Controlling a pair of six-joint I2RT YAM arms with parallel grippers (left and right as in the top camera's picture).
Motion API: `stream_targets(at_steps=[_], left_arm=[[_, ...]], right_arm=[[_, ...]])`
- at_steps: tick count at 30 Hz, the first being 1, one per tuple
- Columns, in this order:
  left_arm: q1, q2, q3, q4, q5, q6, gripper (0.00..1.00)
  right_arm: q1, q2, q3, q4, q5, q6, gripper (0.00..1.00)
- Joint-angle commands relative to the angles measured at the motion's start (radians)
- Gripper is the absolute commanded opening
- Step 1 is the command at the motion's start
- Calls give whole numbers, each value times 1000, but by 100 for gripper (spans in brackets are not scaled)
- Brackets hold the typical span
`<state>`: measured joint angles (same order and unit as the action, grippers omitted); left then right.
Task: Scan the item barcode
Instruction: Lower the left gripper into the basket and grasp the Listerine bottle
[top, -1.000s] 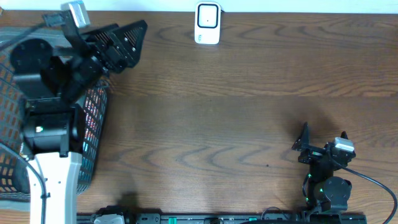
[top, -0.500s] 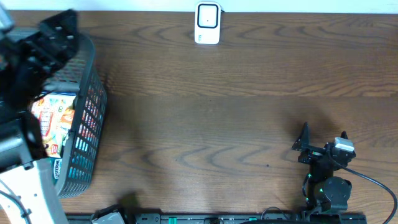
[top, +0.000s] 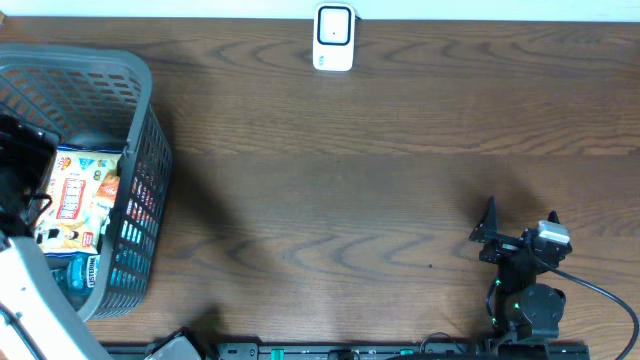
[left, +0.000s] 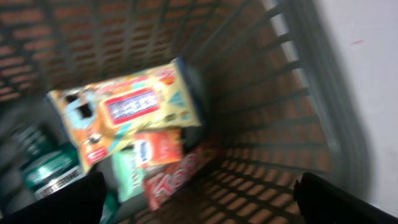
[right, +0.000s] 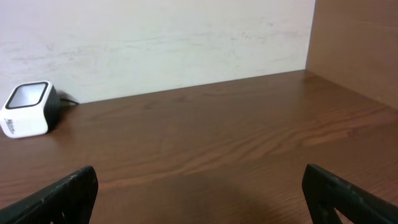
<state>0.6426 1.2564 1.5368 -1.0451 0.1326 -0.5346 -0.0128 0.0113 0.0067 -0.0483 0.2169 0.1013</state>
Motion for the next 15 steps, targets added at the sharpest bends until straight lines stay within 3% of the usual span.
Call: stream_targets(at_steps=[1, 8, 15], left_arm=[[5, 45, 3, -74, -82, 39, 98], [16, 168, -54, -280, -225, -202, 98], [53, 245, -233, -239, -229, -290, 98]], right_arm=[[-5, -5, -1, -5, 1, -10, 99], [-5, -5, -1, -5, 1, -10, 99], [-6, -5, -1, -5, 1, -10, 99]])
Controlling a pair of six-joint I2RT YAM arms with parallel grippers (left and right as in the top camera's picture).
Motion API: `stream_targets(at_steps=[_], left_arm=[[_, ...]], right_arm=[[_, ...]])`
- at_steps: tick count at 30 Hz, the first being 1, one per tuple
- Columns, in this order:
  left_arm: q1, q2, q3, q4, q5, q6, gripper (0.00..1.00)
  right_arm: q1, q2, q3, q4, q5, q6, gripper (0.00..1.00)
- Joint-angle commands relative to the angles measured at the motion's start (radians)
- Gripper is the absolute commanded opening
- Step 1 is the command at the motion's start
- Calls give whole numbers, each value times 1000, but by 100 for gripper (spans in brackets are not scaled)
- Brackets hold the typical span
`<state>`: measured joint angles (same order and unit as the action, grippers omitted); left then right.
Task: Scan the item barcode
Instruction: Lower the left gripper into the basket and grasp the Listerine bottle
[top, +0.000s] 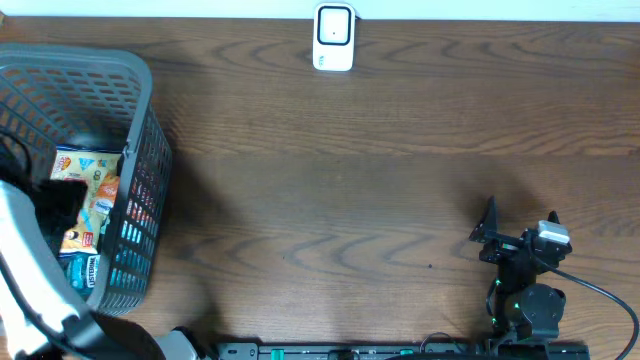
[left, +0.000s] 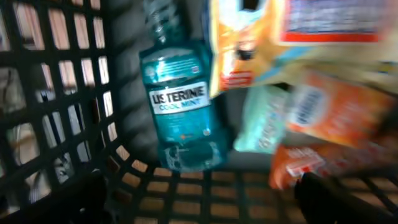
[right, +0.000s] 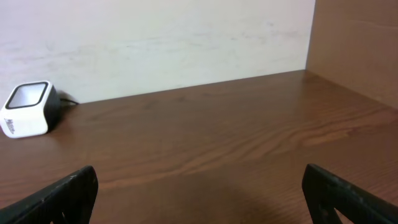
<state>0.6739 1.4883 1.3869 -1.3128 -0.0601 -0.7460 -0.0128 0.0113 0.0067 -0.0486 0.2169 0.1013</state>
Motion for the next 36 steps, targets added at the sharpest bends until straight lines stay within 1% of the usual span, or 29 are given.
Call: stream_targets(at_steps=[1, 8, 15, 17, 22, 28, 30, 31, 33, 36], left_arm=[[28, 13, -113, 50, -37, -80, 98], [56, 13, -292, 210, -35, -79, 98], [56, 14, -409, 348, -35, -80, 98], [56, 14, -448, 396, -35, -98, 98], [56, 14, -560, 486, -35, -197, 98], [56, 14, -708, 669, -28, -203, 98], [56, 14, -739, 696, -23, -203, 98], [56, 14, -748, 701, -22, -203, 98], [56, 14, -761, 702, -22, -202, 85], [56, 13, -761, 701, -9, -194, 76]], right_arm=[[-5, -5, -1, -4, 1, -10, 99], [-5, -5, -1, -4, 1, -10, 99], [-5, -5, -1, -4, 1, -10, 99], [-6, -5, -1, -4, 1, -10, 99], [-5, -5, -1, -4, 1, -10, 99], [-5, -5, -1, -4, 1, -10, 99], [-5, -5, -1, -4, 2, -10, 99], [-5, -5, -1, -4, 1, -10, 99], [-5, -5, -1, -4, 1, -10, 99], [-5, -5, -1, -4, 1, -10, 99]])
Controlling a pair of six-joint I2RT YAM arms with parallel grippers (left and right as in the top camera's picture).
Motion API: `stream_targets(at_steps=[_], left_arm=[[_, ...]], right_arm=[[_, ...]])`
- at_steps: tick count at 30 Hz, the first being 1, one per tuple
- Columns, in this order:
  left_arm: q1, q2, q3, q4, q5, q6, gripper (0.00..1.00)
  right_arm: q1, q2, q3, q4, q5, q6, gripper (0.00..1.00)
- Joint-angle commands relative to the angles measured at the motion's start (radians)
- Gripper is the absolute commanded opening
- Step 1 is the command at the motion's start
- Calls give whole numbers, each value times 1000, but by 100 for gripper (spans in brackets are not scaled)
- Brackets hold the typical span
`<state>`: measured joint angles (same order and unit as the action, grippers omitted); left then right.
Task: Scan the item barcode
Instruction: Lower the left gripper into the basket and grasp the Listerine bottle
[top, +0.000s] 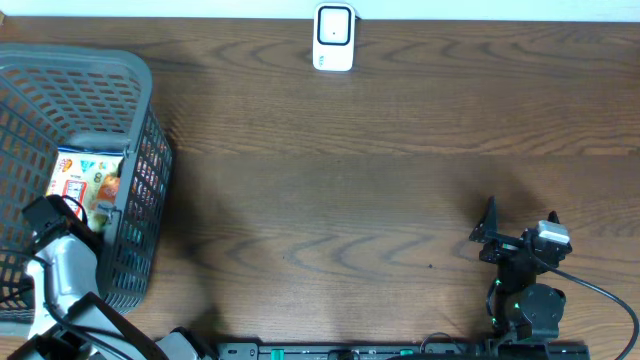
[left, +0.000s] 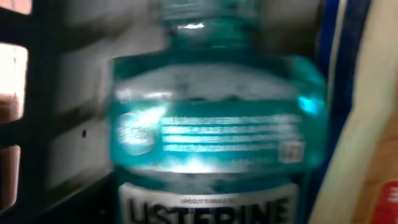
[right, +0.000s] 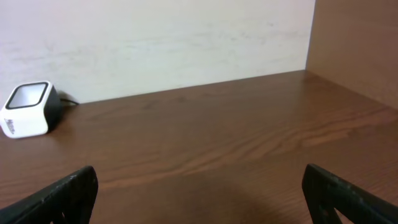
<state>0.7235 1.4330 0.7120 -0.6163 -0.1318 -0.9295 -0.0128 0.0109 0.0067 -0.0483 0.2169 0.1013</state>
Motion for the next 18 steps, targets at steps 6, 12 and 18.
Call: stream_targets(at_steps=[6, 12, 18], left_arm=[[6, 66, -50, 4, 136, -5, 63], [6, 16, 39, -34, 203, 46, 63], [6, -88, 144, -83, 203, 123, 63]], right_arm=[[-5, -4, -1, -5, 1, -10, 99], [-5, -4, -1, -5, 1, -10, 99], [-6, -4, -1, -5, 1, -10, 99]])
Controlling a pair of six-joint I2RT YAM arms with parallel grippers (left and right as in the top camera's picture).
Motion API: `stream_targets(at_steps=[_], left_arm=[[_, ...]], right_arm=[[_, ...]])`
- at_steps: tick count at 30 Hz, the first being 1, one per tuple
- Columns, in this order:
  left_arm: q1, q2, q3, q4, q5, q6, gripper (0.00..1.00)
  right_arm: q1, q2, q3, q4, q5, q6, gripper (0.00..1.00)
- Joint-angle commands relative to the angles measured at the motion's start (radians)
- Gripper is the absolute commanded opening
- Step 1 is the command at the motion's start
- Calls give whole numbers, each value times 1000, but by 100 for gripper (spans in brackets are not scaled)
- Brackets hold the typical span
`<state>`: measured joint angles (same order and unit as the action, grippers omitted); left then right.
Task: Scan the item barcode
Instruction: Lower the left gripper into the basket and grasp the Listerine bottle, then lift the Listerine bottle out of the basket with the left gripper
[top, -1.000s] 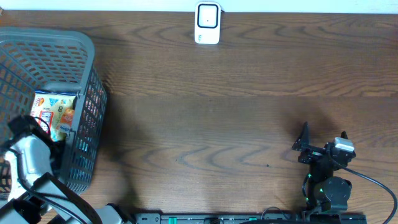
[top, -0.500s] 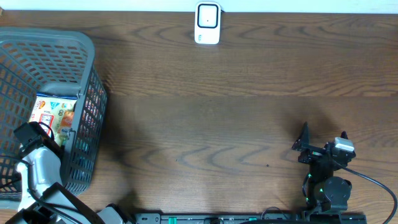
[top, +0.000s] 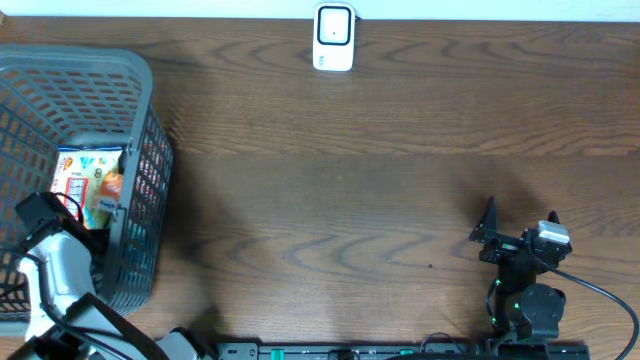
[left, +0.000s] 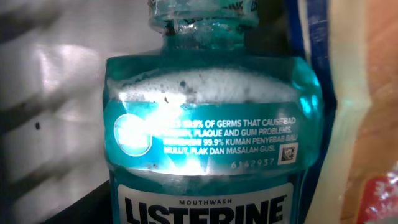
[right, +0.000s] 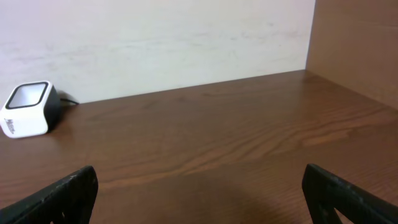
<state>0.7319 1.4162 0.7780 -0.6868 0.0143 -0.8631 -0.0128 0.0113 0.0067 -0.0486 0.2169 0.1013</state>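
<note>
A teal Listerine mouthwash bottle (left: 205, 124) fills the left wrist view, cap end up, lying in the grey basket (top: 100, 70) next to an orange snack pack (left: 367, 112). My left arm (top: 55, 255) reaches down into the basket's near end; its fingers are hidden, so their state does not show. The white barcode scanner (top: 334, 37) stands at the table's far edge. My right gripper (right: 199, 193) rests open over bare table at the near right, far from scanner and basket.
The basket's mesh walls enclose the left arm's end. A colourful snack pack (top: 85, 180) lies inside it beside the arm. In the right wrist view the scanner (right: 28, 109) sits at the far left before a pale wall.
The left wrist camera has come slightly closer to the Listerine bottle and its picture is now sharp. In the overhead view the arm's end sits a little further left. The right arm is unchanged.
My left gripper was above the basket, looking at snack packs and the bottle's edge. Then it was lower, with the whole Listerine bottle in view. Later the bottle filled the view, and now it is closer still. My right arm stayed put.
</note>
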Motion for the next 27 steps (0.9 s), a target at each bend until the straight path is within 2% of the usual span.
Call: stream_targets(at_steps=[1, 11, 27], left_arm=[[-2, -93, 97, -21, 56, 59, 63], [-2, -274, 213, -54, 40, 59, 63], [-2, -374, 219, 22, 2, 69, 64]], right_arm=[[-5, -5, -1, -4, 1, -10, 99], [-5, -5, -1, -5, 1, -10, 99], [-5, -5, -1, -4, 1, -10, 99]])
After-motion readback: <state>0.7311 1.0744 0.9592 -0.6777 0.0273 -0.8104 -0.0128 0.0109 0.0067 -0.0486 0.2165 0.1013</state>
